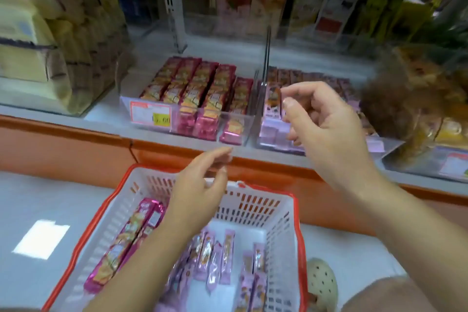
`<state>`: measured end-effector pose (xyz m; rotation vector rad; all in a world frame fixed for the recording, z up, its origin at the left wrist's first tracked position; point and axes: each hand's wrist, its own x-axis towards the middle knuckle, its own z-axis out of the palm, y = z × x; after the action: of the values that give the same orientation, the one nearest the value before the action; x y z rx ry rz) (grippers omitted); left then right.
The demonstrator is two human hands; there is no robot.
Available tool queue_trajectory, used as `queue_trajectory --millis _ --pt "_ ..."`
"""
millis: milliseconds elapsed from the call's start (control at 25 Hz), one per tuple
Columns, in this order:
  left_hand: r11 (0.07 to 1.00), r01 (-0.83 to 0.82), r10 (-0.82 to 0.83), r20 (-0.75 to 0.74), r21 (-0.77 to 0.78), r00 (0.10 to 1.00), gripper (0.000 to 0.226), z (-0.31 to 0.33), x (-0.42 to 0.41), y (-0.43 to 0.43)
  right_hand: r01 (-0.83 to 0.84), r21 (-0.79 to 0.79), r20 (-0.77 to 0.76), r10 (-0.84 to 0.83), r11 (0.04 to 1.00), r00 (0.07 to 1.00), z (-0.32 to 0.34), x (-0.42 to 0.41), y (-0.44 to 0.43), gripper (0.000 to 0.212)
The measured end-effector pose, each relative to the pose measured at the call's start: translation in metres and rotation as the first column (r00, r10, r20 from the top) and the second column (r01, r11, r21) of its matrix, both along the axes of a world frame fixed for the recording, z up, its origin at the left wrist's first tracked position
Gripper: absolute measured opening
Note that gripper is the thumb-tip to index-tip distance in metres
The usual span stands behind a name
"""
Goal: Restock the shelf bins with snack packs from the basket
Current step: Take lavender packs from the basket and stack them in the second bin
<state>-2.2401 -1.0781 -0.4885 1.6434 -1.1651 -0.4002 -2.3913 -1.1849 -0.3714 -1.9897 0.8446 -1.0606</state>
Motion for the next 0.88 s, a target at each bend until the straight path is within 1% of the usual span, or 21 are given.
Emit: queue_trajectory --millis 40,80,120,160,200,240,280,320,360,440,480,520,560,600,640,680,720,760,800,840,880 --pt "0.991 0.020 -0.009 -0.082 0.134 0.997 0.039 -0.025 0.004 0.009 -0.036 0.020 -0.072 0.038 0.999 0.997 -0.017 0.004 0.014 0.013" --pt "0.961 0.053 -0.008 -0.162 0.271 0.987 0.038 -0.051 0.008 0.020 -0.054 0.046 -0.188 0.062 0.997 0.980 -0.042 0.009 0.024 0.013" --pt "0.917 0.087 0.001 -0.221 0.389 0.975 0.035 -0.076 0.011 0.029 -0.067 0.084 -0.346 0.092 0.994 0.934 -0.073 0.012 0.031 0.015" --pt "0.865 0.119 0.014 -0.261 0.488 0.965 0.034 -0.098 0.012 0.040 -0.074 0.153 -0.526 0.145 0.985 0.838 -0.107 0.015 0.038 0.019" --pt "0.819 0.151 0.025 -0.297 0.554 0.954 0.033 -0.116 0.013 0.047 -0.062 0.264 -0.675 0.231 0.962 0.701 -0.142 0.015 0.041 0.027" --pt "0.782 0.183 0.026 -0.324 0.596 0.946 0.032 -0.128 0.014 0.054 -0.025 0.389 -0.758 0.336 0.921 0.559 -0.176 0.013 0.044 0.035" --pt "0.754 0.209 0.023 -0.343 0.623 0.939 0.033 -0.139 0.013 0.058 0.036 0.495 -0.790 0.433 0.868 0.435 -0.210 0.009 0.047 0.041" --pt "0.724 0.230 0.011 -0.344 0.651 0.939 0.033 -0.146 0.013 0.061 0.106 0.551 -0.802 0.490 0.828 0.341 -0.237 0.004 0.052 0.045" --pt "0.694 0.252 -0.015 -0.336 0.675 0.942 0.034 -0.153 0.014 0.063 0.155 0.563 -0.815 0.514 0.812 0.269 -0.266 -0.001 0.058 0.046" --pt "0.632 0.290 -0.063 -0.326 0.718 0.943 0.035 -0.160 0.015 0.068 0.186 0.516 -0.856 0.495 0.836 0.148 -0.308 -0.009 0.072 0.044" --pt "0.607 0.307 -0.069 -0.337 0.733 0.939 0.035 -0.160 0.015 0.070 0.188 0.515 -0.856 0.511 0.836 0.076 -0.324 -0.011 0.080 0.043" --pt "0.586 0.321 -0.066 -0.351 0.744 0.934 0.035 -0.160 0.016 0.071 0.169 0.521 -0.851 0.525 0.837 0.025 -0.334 -0.012 0.086 0.042" --pt "0.565 0.331 -0.056 -0.365 0.756 0.929 0.035 -0.160 0.017 0.073 0.142 0.536 -0.839 0.544 0.832 -0.023 -0.336 -0.008 0.089 0.037" --pt "0.551 0.338 -0.046 -0.376 0.763 0.925 0.037 -0.161 0.018 0.074 0.130 0.541 -0.835 0.549 0.831 -0.035 -0.334 -0.004 0.089 0.028" --pt "0.535 0.349 -0.036 -0.392 0.769 0.919 0.038 -0.163 0.020 0.077 0.117 0.546 -0.837 0.547 0.830 0.026 -0.329 0.000 0.086 0.015" --pt "0.525 0.362 -0.027 -0.410 0.770 0.912 0.040 -0.166 0.021 0.079 0.153 0.575 -0.817 0.551 0.804 0.171 -0.320 0.002 0.082 0.011" --pt "0.519 0.376 -0.008 -0.436 0.767 0.900 0.041 -0.167 0.021 0.082 0.195 0.620 -0.769 0.541 0.760 0.340 -0.315 0.004 0.077 0.024" --pt "0.529 0.390 0.015 -0.468 0.754 0.884 0.044 -0.168 0.023 0.083 0.228 0.689 -0.687 0.519 0.688 0.508 -0.308 0.007 0.070 0.034" --pt "0.544 0.406 0.036 -0.504 0.735 0.863 0.048 -0.167 0.023 0.083 0.222 0.749 -0.591 0.478 0.625 0.649 -0.299 0.010 0.063 0.039" --pt "0.566 0.420 0.047 -0.536 0.710 0.843 0.054 -0.165 0.024 0.083 0.215 0.793 -0.518 0.445 0.570 0.730 -0.289 0.012 0.056 0.038" --pt "0.581 0.441 0.037 -0.563 0.685 0.826 0.059 -0.161 0.024 0.082 0.189 0.835 -0.442 0.424 0.517 0.791 -0.279 0.014 0.052 0.034"
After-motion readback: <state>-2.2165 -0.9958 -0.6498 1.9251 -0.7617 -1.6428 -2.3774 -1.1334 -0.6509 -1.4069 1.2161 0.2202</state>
